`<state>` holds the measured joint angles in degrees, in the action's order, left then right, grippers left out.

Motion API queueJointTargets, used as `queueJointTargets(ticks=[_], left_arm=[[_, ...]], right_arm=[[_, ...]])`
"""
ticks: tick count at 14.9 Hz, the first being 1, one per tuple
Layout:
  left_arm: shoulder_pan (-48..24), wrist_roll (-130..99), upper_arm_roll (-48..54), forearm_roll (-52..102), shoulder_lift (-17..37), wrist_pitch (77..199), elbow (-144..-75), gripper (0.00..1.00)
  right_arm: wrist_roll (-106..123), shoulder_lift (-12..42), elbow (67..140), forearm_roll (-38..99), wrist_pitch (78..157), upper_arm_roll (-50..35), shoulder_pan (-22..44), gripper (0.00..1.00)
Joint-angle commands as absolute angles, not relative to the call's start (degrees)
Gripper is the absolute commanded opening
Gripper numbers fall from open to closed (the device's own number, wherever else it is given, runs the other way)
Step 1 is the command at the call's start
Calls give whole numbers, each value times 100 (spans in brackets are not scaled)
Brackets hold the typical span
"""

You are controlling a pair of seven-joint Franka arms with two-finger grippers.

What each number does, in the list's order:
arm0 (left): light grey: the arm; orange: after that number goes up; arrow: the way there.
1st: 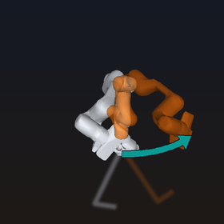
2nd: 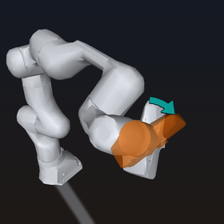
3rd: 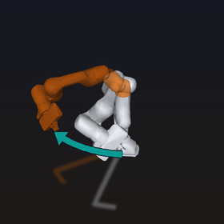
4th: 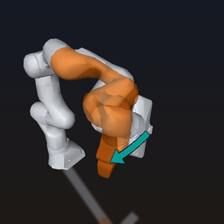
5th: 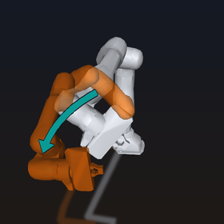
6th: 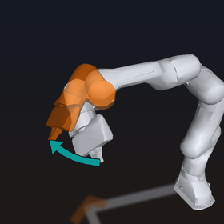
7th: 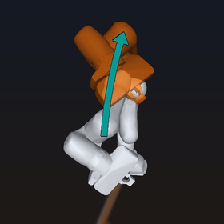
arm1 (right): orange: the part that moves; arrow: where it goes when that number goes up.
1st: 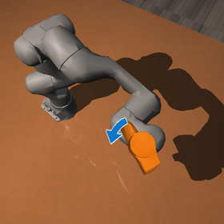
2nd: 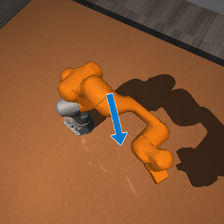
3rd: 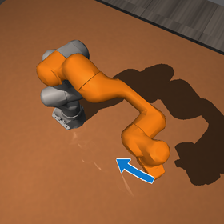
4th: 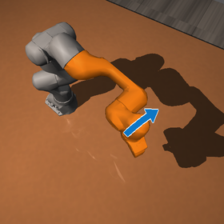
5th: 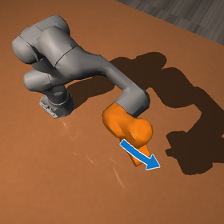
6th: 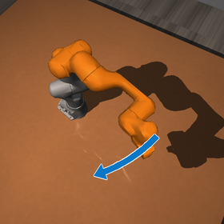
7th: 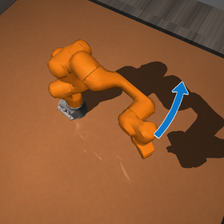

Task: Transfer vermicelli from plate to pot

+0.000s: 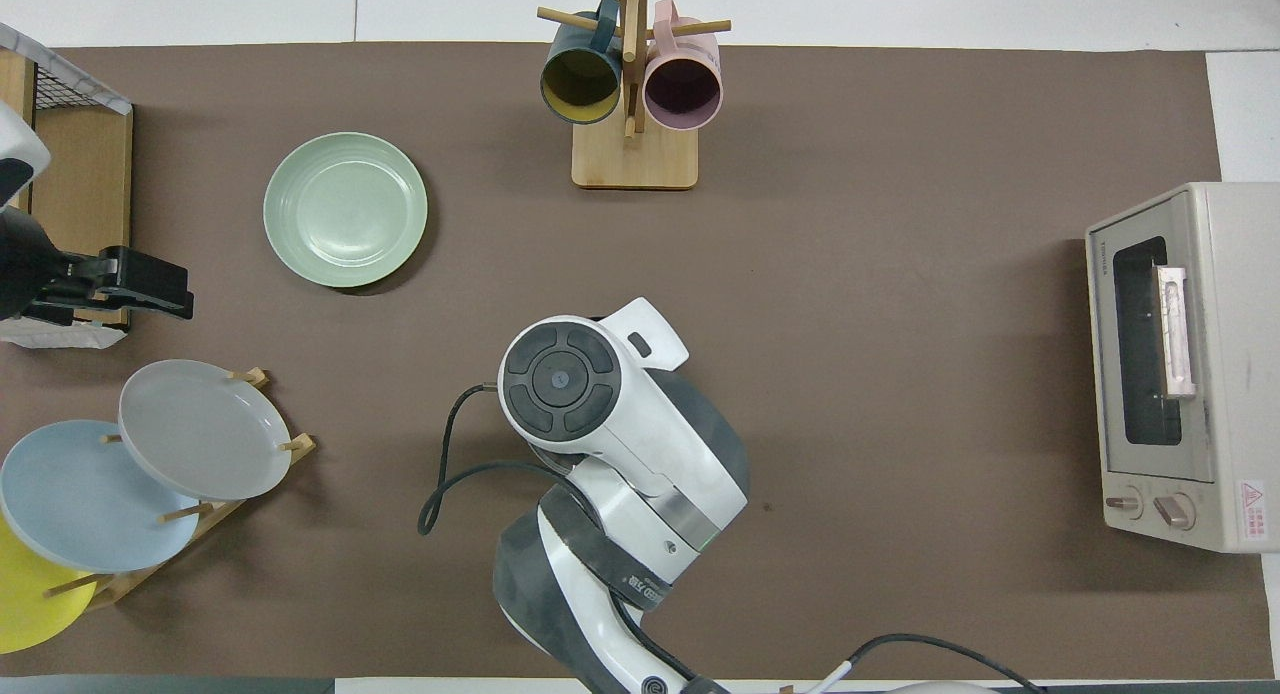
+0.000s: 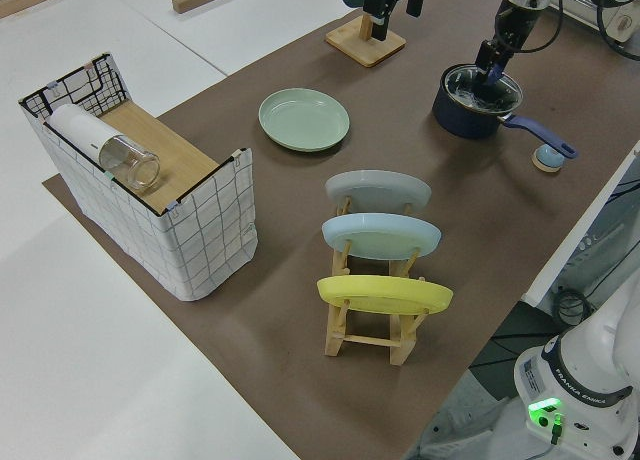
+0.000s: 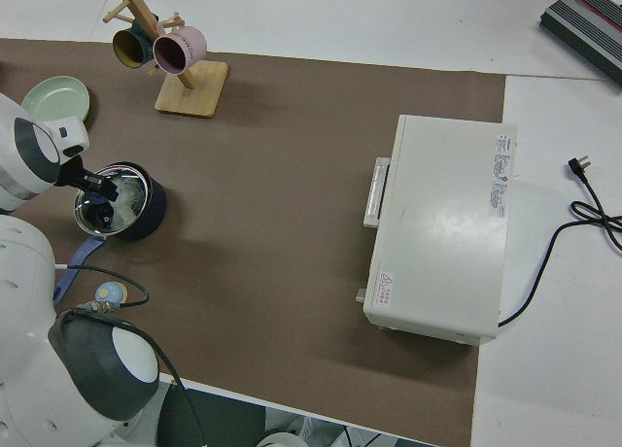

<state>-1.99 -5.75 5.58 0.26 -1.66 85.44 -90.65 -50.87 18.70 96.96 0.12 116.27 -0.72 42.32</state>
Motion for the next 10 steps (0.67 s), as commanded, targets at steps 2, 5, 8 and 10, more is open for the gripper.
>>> queueJointTargets(ticks=[2, 5, 8, 10], left_arm=[[-246, -589, 519, -114, -211, 8534, -9079, 100], [-246, -589, 519, -114, -211, 8534, -9079, 100], [-246, -589, 519, -114, -211, 8534, -9079, 100], [-246, -589, 519, -114, -211, 8534, -9079, 100]], right_arm=[[-5159, 1749, 10045, -184, 11953, -114, 4219, 20], [-5177, 1723, 10160, -360, 12014, -114, 4228, 20], [-5203, 1705, 10178, -387, 12085, -105, 4228, 22], [-5378, 1714, 10195, -387, 12269, -114, 4228, 25]])
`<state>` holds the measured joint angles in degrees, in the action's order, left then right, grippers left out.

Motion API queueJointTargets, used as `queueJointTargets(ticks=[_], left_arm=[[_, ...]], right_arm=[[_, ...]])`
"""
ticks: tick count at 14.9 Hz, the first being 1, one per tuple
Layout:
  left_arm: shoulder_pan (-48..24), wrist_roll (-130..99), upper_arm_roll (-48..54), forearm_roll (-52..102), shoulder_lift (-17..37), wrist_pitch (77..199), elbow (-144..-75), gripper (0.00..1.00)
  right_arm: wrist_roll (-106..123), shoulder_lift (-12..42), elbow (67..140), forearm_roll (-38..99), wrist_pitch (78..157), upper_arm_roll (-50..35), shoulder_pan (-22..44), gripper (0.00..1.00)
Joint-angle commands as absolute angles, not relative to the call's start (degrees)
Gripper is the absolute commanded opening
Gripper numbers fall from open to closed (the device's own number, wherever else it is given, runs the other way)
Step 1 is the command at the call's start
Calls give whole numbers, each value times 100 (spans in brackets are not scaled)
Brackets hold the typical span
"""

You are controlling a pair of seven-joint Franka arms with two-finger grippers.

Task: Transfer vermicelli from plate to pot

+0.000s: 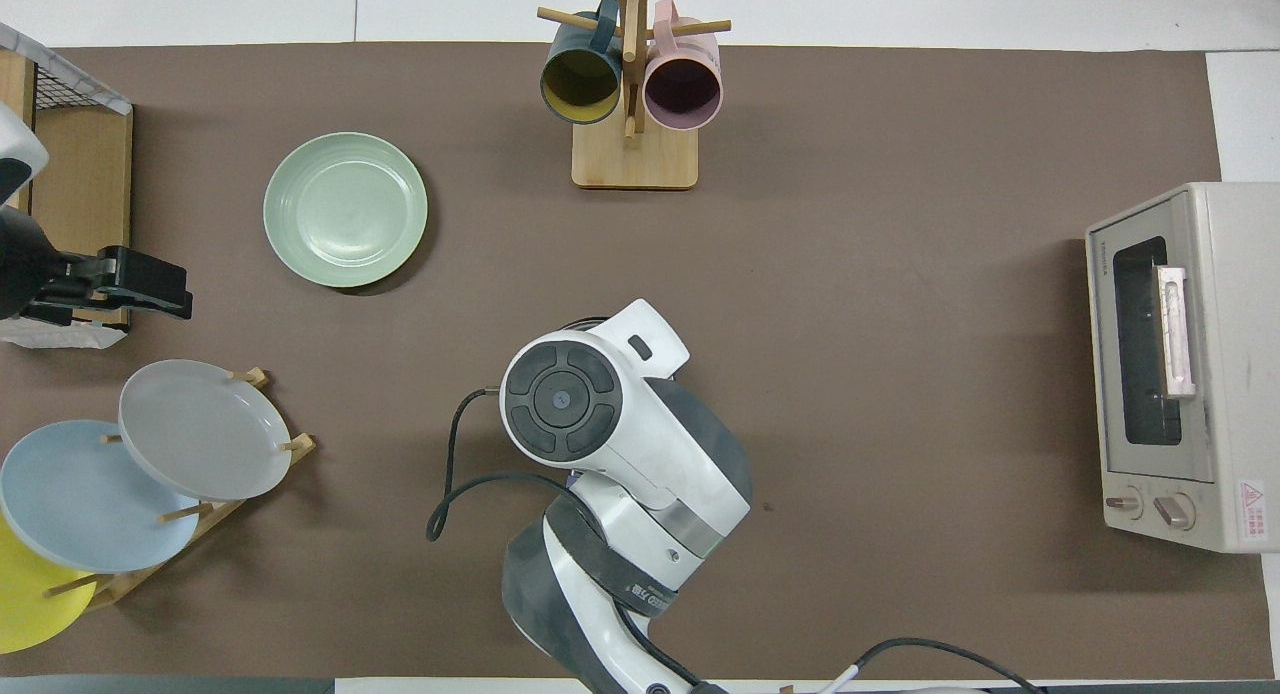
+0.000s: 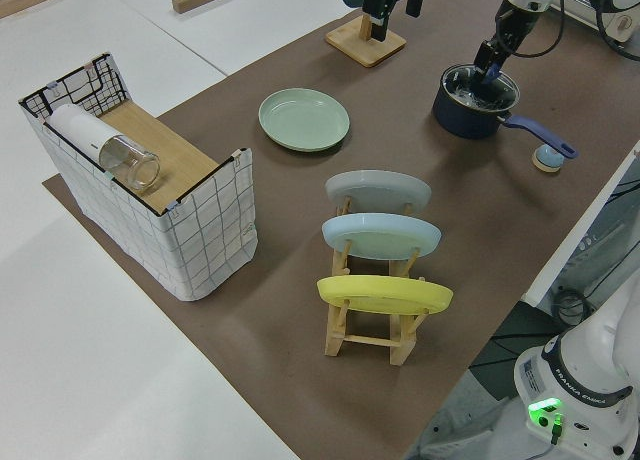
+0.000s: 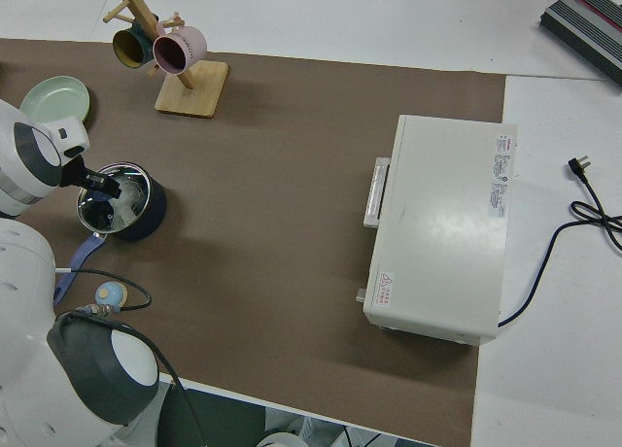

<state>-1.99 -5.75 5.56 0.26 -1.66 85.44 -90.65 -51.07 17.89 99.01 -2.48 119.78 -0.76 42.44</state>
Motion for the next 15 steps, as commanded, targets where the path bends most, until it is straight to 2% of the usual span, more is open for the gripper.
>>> queueJointTargets(ticks=[1, 2, 3, 4, 6, 15], left_arm=[[-246, -589, 519, -114, -211, 8534, -9079, 100], [-246, -589, 519, -114, -202, 8534, -9070, 100], [-246, -589, 519, -114, -202, 8534, -9079, 100], [-246, -580, 519, -114, -211, 8534, -9079, 100], [-246, -589, 519, -114, -202, 8534, -9079, 100], [-246, -589, 519, -114, -211, 8525, -9079, 100]], right_arm=[[-5422, 1714, 10230, -387, 12322, -114, 4219, 37], [-5423, 1705, 10257, -387, 12331, -114, 4219, 50], [-5423, 1705, 10257, -387, 12331, -114, 4210, 71], [-5423, 1705, 10257, -387, 12322, -114, 4201, 86], [-5414, 1705, 10257, -387, 12305, -114, 4175, 100], [-5282, 1688, 10257, -474, 12164, -105, 4192, 100]])
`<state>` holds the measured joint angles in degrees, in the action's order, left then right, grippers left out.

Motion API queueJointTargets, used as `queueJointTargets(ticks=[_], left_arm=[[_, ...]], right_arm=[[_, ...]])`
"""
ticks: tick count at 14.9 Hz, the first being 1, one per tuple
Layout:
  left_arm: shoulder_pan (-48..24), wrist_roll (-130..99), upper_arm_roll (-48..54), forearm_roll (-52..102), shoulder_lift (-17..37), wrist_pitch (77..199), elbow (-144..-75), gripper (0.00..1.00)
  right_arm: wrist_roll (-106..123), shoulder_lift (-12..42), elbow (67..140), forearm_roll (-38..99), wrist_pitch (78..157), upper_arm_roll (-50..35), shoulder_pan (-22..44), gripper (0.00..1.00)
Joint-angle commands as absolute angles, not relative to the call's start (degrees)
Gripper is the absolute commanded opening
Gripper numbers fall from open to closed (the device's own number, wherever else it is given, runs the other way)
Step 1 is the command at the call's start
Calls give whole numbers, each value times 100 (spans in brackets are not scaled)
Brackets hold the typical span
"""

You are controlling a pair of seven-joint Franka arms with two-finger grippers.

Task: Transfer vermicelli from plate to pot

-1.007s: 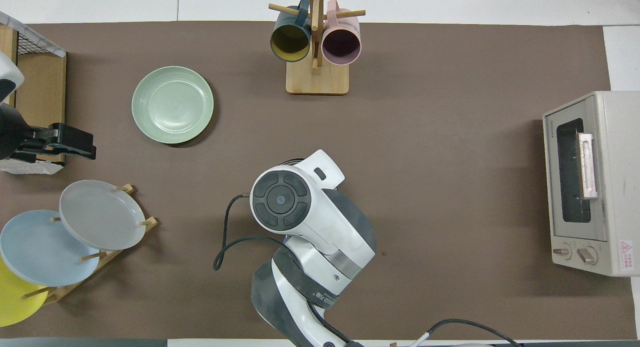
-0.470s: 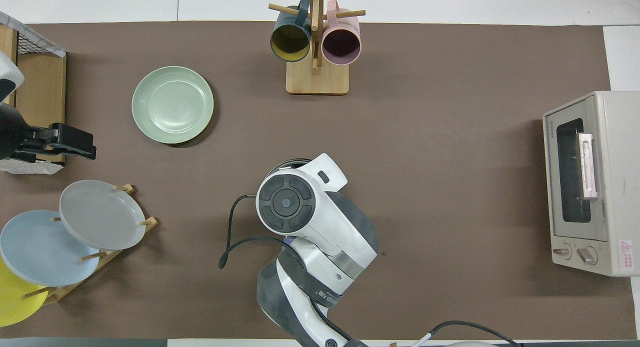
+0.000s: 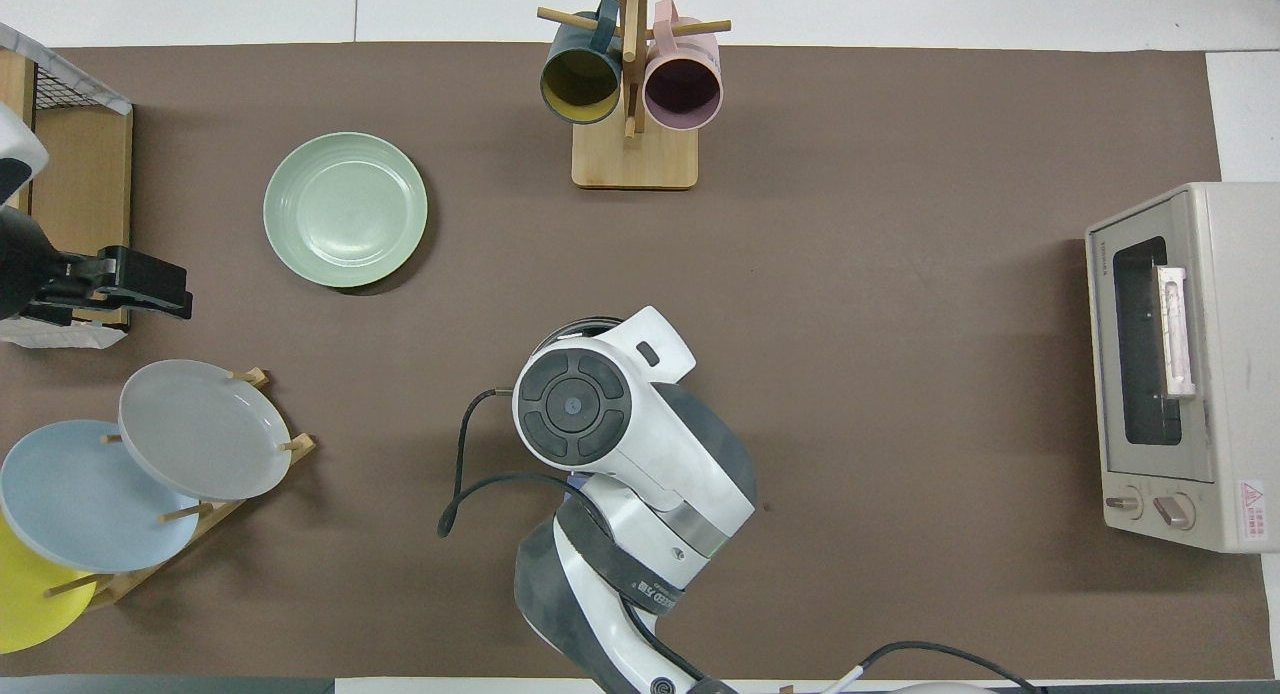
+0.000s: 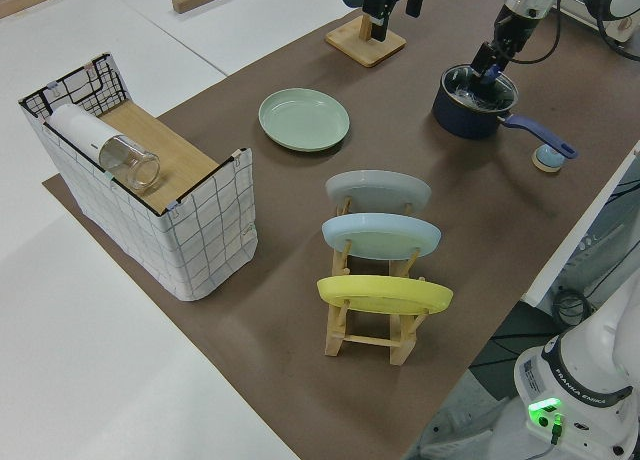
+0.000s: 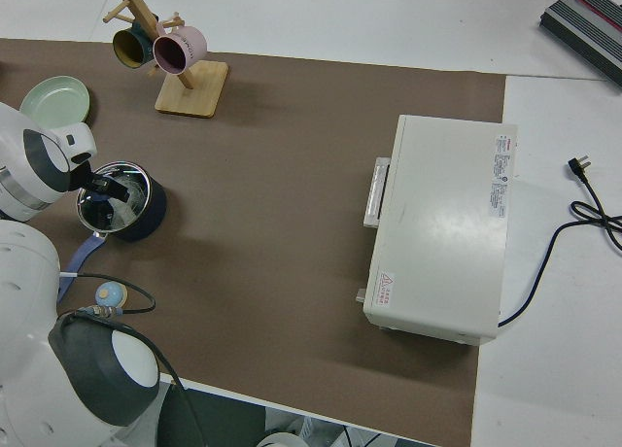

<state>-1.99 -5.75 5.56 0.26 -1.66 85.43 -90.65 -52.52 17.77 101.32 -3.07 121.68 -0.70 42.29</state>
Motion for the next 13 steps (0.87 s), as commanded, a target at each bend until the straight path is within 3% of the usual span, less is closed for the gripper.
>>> queueJointTargets(ticks=[1, 13], left_arm=[[-246, -589, 519, -114, -211, 8525, -9079, 100], [-246, -589, 519, -114, -202, 8525, -9079, 100]], right_arm=[[-5282, 1679, 10257, -605, 12121, -114, 4201, 100], [-5361, 1810, 10205, -1257, 12085, -114, 4307, 100]])
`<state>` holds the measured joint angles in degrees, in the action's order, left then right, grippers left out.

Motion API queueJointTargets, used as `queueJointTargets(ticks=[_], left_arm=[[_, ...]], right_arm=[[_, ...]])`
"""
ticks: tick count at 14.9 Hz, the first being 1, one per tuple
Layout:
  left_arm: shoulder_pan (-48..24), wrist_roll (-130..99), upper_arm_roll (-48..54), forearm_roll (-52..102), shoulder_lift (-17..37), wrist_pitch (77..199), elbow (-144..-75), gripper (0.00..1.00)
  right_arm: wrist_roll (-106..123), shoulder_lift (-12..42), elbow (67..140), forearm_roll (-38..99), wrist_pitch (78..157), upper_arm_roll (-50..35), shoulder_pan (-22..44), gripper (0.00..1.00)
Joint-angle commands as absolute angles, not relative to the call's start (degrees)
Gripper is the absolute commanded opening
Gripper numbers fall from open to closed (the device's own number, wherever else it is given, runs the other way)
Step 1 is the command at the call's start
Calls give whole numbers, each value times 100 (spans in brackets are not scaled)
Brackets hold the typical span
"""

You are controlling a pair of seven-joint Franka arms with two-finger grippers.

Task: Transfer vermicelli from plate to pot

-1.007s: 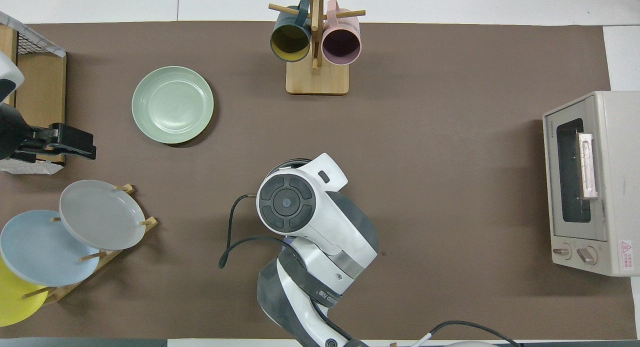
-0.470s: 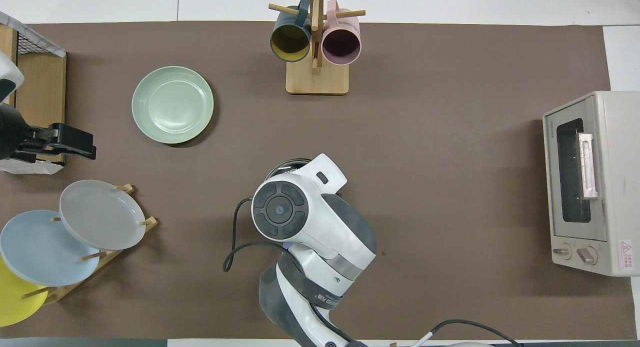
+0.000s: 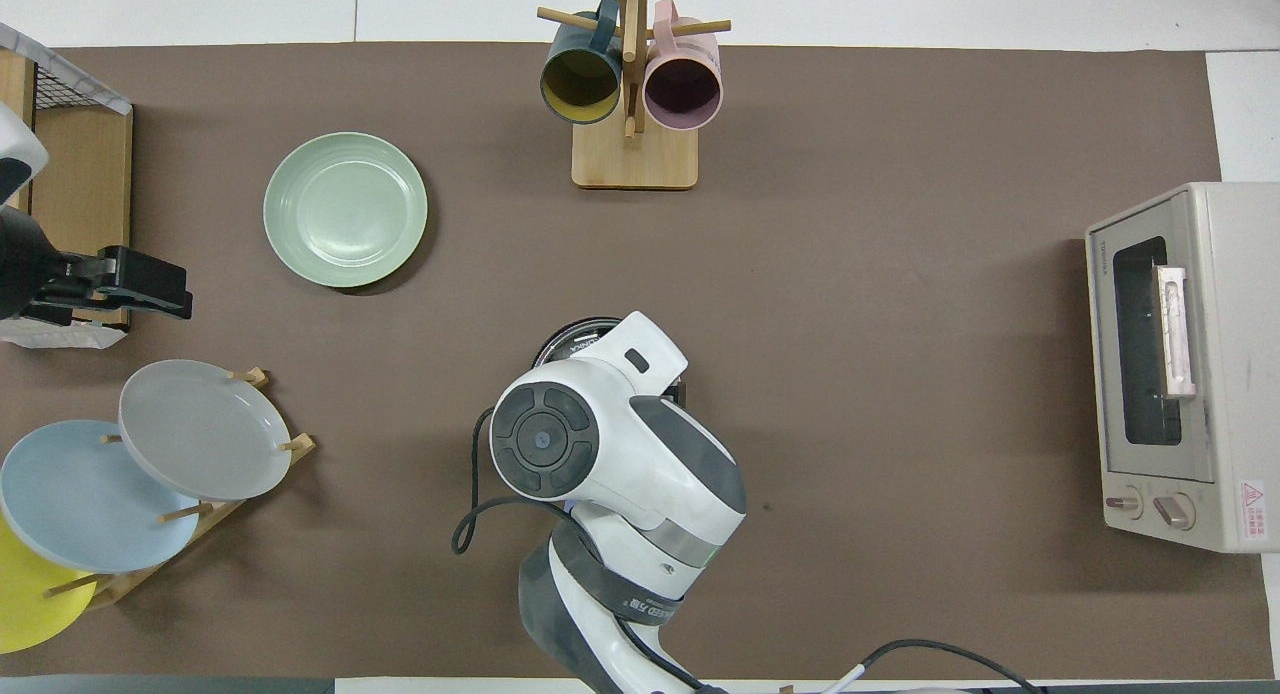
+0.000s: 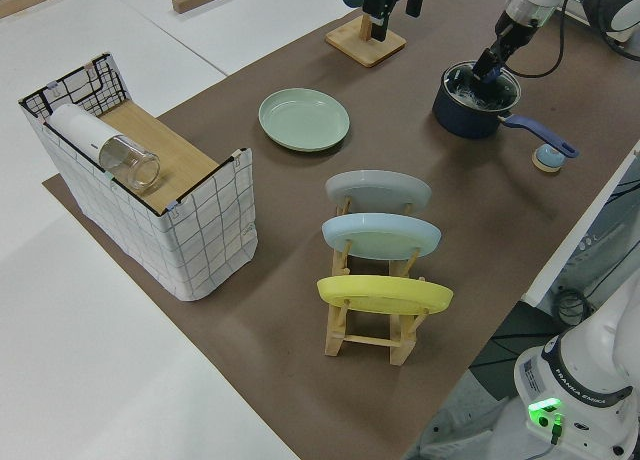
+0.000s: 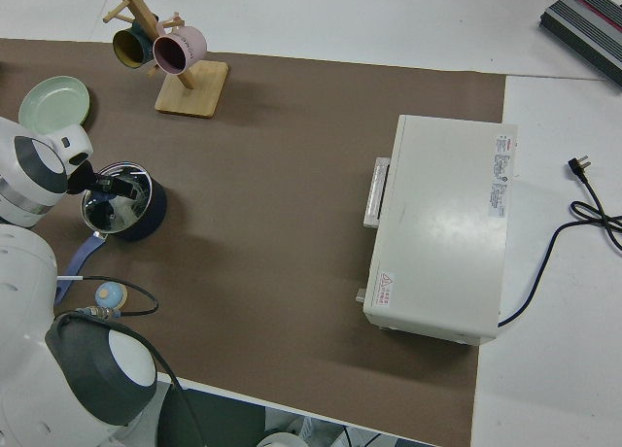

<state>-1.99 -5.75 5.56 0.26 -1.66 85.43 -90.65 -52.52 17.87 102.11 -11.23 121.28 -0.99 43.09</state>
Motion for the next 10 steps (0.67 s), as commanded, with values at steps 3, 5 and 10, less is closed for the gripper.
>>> queueJointTargets(ticks=[3, 5, 10], left_arm=[[-246, -589, 519, -114, -211, 8525, -9079, 100], [-246, -589, 519, -114, -211, 8525, -9079, 100], [-246, -589, 519, -114, -202, 8525, -9079, 100]], right_arm=[[-5396, 1828, 10020, -1152, 12085, -114, 4228, 100], [-5510, 1811, 9967, -889, 12164, -114, 4210, 100], [-5520, 1811, 9949, -861, 12410, -114, 4140, 100]])
